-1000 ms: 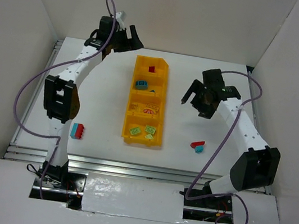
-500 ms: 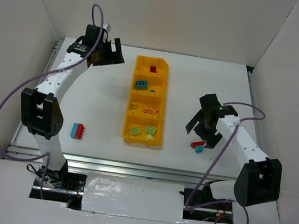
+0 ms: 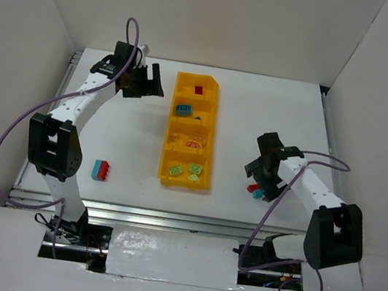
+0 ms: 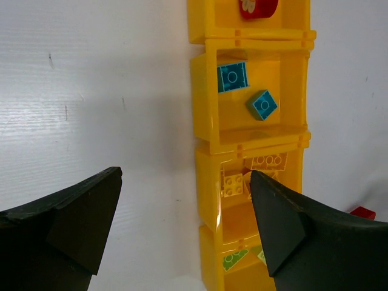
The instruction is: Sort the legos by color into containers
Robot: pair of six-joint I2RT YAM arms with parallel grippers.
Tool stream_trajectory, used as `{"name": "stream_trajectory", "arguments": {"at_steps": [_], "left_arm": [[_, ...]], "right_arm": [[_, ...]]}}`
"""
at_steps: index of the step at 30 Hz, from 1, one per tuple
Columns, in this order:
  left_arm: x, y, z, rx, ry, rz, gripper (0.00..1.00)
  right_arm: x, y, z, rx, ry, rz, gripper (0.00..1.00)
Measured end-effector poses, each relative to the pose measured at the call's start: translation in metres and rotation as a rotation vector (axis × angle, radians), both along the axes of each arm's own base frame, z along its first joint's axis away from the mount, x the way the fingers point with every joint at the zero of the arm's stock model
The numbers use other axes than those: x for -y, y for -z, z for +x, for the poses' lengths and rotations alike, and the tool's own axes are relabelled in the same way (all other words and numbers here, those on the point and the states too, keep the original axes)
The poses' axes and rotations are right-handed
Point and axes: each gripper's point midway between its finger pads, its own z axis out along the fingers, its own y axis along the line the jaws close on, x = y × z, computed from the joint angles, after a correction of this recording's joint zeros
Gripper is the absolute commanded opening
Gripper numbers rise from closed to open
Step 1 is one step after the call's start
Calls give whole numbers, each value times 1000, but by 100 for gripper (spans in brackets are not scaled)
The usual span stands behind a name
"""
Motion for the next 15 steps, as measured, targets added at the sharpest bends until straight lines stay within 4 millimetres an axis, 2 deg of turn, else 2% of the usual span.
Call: {"name": "stream_trajectory", "arguments": {"at_steps": [5,10,11,12,14,15], "left_arm": [[10,7,-9,-24,40,-24,100],[18,6,-11,-24,65,-38,99],[19,6,-11,-24,67,-38,99],[19,6,-11,-24,67,-38,99],[19,6,-11,-24,68,-38,100],[19,6,-11,-24,68,-38,100]], "right_arm": [[8,11,15,30,53,-29,99],[10,35,18,-17,65,-46,94],[11,39,16,-25,65,-49,89],[12,42,14,-29,64,-50,73],[13,44,14,-29,62,-50,58],[14,44,15,-24,65,-48,55]]}}
